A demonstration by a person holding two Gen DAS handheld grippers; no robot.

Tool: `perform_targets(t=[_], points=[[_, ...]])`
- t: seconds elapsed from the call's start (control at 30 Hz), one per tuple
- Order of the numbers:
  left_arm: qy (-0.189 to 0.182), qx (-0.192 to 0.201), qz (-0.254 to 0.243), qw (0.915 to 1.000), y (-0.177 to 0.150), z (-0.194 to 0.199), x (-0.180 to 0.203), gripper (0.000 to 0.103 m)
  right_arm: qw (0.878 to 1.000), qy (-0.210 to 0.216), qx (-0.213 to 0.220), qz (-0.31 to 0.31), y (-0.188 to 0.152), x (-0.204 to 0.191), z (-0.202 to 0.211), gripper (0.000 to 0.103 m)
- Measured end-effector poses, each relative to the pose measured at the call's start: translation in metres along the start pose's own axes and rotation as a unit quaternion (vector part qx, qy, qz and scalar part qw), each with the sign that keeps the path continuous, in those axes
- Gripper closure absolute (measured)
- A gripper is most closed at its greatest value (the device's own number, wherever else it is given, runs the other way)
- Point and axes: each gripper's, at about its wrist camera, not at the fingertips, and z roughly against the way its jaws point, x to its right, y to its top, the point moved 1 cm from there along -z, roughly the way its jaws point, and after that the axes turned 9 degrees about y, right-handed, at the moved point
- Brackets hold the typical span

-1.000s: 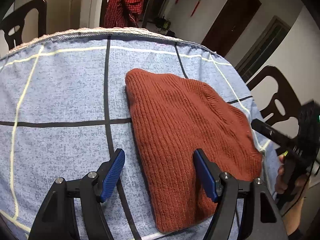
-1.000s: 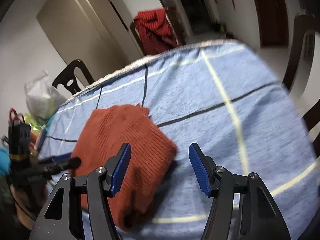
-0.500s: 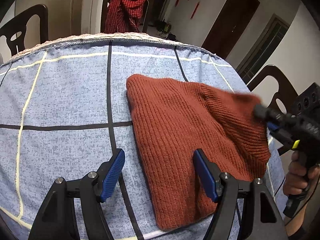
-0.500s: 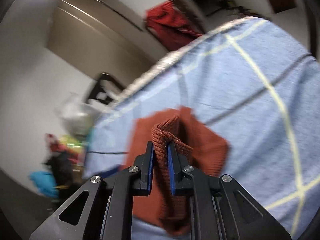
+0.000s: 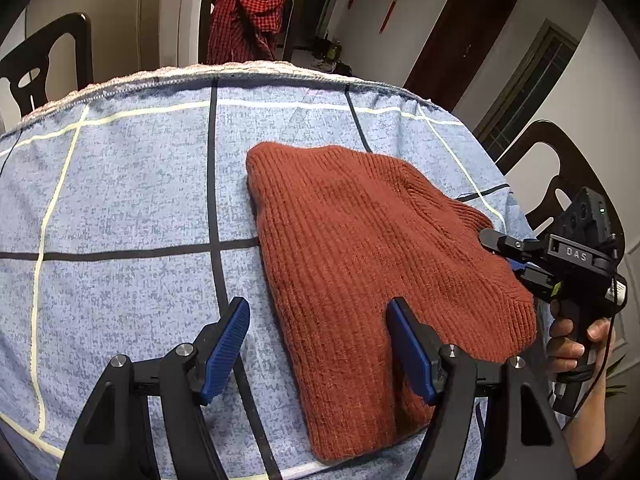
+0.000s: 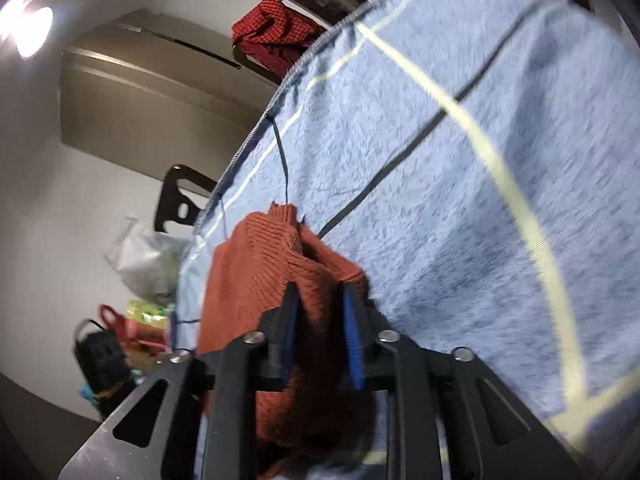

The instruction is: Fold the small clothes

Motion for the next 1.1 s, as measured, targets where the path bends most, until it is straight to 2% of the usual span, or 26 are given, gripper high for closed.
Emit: perform_targets(t=[0.07, 0.17, 0.23, 0.27, 0.3, 0.33, 0.4, 0.5, 0.63, 0.87, 1.03, 1.1], points=[[-0.003, 0.003, 0.0, 1.0, 0.002, 0.002, 0.0, 0.03, 0.998, -0.037, 0.008, 0.046, -0.002, -0.012, 0.007, 0.058], [-0.031, -0.001, 0.016, 0.9994, 0.005, 0.002, -0.004, 0.03, 0.995, -0.051, 0.005, 0.084, -0.009, -0.022, 0.017, 0.058], [-0.048, -0.006, 0.032, 0.9983, 0.007, 0.002, -0.012, 0.028, 0.997, -0.03, 0.0, 0.075, -0.013, -0.018, 0.024, 0.057], [-0.054, -0.008, 0.038, 0.9978, 0.008, 0.001, -0.016, 0.027, 0.998, -0.014, -0.005, 0.064, -0.015, -0.014, 0.027, 0.052], [-0.056, -0.012, 0.042, 0.9975, 0.008, 0.0, -0.019, 0.026, 0.999, 0.004, -0.011, 0.048, -0.016, -0.01, 0.028, 0.042], [-0.059, -0.016, 0.045, 0.9971, 0.008, -0.001, -0.021, 0.026, 0.999, 0.031, -0.021, 0.029, -0.018, -0.005, 0.028, 0.038], [-0.065, -0.024, 0.056, 0.996, 0.008, -0.004, -0.026, 0.026, 0.998, 0.047, -0.038, 0.019, -0.02, -0.004, 0.019, 0.038], [-0.067, -0.028, 0.051, 0.996, 0.007, -0.009, -0.027, 0.026, 0.998, 0.036, -0.049, 0.015, -0.02, -0.005, 0.007, 0.038], [-0.099, -0.057, 0.061, 0.9917, 0.005, -0.022, -0.025, 0.025, 0.997, 0.038, -0.062, 0.02, -0.016, -0.008, -0.008, 0.038], [-0.111, -0.067, 0.07, 0.9891, 0.01, -0.029, -0.022, 0.025, 0.996, 0.023, -0.079, 0.037, -0.011, -0.016, -0.023, 0.038], [-0.1, -0.07, 0.055, 0.9911, 0.012, -0.031, -0.016, 0.026, 0.995, 0.013, -0.086, 0.047, -0.011, -0.022, -0.03, 0.038], [-0.11, -0.074, 0.059, 0.9894, 0.012, -0.033, -0.014, 0.026, 0.995, 0.009, -0.086, 0.051, -0.012, -0.023, -0.031, 0.038]])
